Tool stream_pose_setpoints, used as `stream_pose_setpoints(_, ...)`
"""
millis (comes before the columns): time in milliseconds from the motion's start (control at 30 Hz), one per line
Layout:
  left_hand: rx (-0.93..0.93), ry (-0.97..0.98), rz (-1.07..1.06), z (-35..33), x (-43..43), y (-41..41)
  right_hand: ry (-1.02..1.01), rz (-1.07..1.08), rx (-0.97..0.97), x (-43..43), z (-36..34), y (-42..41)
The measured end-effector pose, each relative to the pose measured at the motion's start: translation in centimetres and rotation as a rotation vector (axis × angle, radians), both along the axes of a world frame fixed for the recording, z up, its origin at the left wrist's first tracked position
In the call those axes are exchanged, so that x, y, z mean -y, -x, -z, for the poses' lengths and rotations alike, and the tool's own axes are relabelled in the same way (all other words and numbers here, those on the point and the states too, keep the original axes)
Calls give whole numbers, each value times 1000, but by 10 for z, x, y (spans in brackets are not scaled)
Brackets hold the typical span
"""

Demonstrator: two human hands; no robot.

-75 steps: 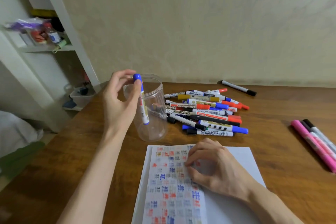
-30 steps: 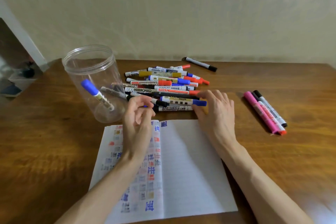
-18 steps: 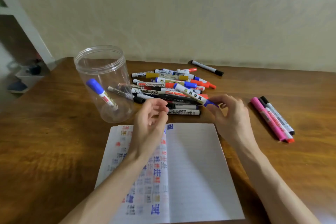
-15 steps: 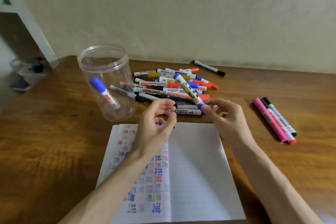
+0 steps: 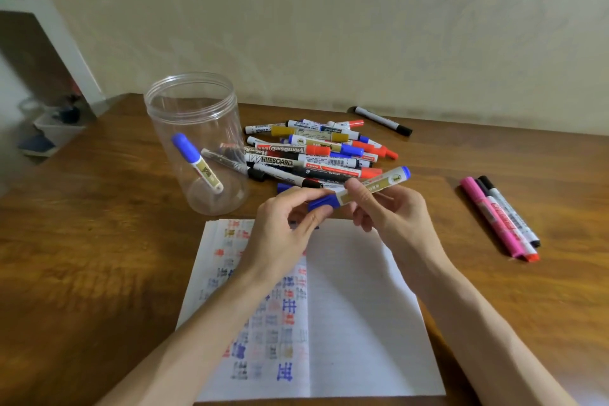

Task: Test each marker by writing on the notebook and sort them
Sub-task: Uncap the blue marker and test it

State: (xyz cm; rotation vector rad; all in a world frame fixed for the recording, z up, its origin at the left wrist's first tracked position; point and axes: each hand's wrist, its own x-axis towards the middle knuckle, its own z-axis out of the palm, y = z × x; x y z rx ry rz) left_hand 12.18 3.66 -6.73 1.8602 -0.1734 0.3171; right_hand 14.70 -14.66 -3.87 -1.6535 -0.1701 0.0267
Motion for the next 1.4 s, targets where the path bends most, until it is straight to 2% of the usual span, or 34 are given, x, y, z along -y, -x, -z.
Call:
stream_pose_setpoints(300, -5, -127, 36, -1, -3, 4, -7, -1, 35, -4, 3, 1)
stream_pose_setpoints(467, -65, -6, 35, -3, -5, 2, 31, -56, 124, -5, 2, 2)
stream_pose_setpoints(700, -92, 58, 92, -9, -7, 0, 59, -125, 177, 2, -5, 1)
stream_pose_setpoints(1100, -23, -32, 28, -6, -7, 8, -12, -5, 111, -16, 5, 8)
stream_pose_setpoints(1400, -90, 50, 67, -12, -8, 7, 40, -61, 164, -9, 4, 4)
